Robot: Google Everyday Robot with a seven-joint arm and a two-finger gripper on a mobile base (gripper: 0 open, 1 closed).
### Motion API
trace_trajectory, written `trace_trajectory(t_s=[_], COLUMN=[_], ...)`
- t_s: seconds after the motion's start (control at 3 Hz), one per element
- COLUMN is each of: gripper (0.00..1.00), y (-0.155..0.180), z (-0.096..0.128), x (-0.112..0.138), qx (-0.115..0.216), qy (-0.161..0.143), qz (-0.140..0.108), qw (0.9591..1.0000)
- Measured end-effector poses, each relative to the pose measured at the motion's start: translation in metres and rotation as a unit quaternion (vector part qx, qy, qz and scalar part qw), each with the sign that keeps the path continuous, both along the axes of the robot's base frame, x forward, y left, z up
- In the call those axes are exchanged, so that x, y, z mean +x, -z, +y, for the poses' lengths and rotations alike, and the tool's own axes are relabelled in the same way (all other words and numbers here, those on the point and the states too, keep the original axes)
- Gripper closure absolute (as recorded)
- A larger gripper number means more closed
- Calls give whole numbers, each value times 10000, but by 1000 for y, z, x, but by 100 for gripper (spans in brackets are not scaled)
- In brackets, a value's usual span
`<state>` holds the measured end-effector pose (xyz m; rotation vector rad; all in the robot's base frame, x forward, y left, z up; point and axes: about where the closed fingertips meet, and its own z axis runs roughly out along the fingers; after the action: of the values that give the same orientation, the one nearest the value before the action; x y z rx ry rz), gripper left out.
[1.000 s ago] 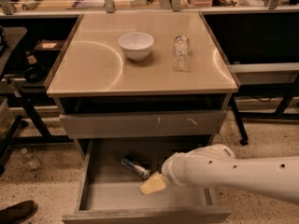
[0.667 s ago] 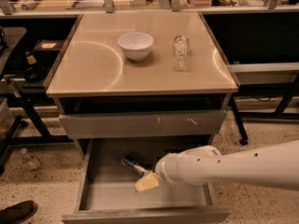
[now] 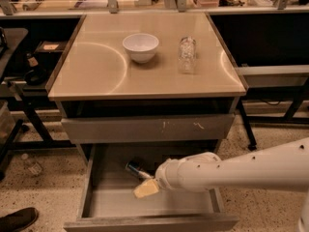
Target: Pick redbull can from middle drawer and place on counter
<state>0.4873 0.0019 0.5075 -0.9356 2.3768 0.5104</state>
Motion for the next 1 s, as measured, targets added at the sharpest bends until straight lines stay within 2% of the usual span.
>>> trace_trajectory(t_s=[0.33, 1.0], gripper=[0, 0], y=[17, 46], z=[16, 34], x=[13, 30], qx=[137, 316], qy=[-34, -47], qz=[-6, 61], qw=[9999, 9995])
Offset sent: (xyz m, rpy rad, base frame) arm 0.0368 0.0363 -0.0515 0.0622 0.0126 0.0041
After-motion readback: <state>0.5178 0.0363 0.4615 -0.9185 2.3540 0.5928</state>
